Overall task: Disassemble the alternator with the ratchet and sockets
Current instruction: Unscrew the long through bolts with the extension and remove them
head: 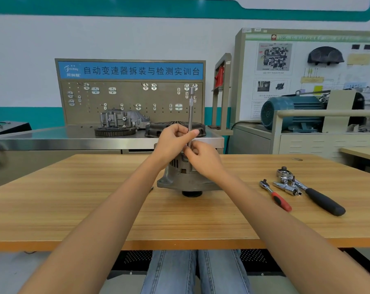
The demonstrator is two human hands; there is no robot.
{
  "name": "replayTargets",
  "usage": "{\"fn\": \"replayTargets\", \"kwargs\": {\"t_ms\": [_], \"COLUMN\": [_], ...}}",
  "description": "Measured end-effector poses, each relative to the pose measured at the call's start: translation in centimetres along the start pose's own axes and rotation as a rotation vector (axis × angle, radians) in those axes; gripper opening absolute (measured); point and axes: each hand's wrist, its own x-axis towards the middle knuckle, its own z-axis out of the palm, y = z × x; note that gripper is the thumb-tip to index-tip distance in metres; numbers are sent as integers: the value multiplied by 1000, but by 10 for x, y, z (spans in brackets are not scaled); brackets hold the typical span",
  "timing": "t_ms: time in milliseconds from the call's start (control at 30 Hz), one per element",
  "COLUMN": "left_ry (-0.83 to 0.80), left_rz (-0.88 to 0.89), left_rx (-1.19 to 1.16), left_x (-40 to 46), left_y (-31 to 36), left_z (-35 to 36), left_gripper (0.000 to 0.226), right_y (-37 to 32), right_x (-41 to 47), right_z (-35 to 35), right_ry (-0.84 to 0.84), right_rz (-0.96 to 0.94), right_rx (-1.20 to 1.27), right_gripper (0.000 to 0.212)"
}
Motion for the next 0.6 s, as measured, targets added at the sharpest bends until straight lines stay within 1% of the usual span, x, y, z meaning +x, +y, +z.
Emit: {"fn": "replayTargets", "kwargs": {"t_ms": [100, 267, 400, 500, 600], "left_ry": [-44, -76, -42, 18, 2], "left_rz": [8, -13, -9, -28, -27], "left_rx": [-29, -46, -55, -69, -53], "left_x": [0, 0, 1, 2, 1], "left_y": [1, 2, 0, 0, 2], "left_z": [-3, -7, -7, -4, -3], "left_gripper": [11, 19, 7, 12, 13], "right_y": [0, -2, -3, -2, -2], "right_x": [1, 3, 2, 0, -1], "right_z": [-2, -2, -2, -1, -2], "right_ry": [-27, -46, -33, -8, -16], "right_rz": [1, 26, 33, 16, 9], "right_rx": [19, -11, -14, -12, -1], "right_gripper": [28, 27, 30, 32, 32]}}
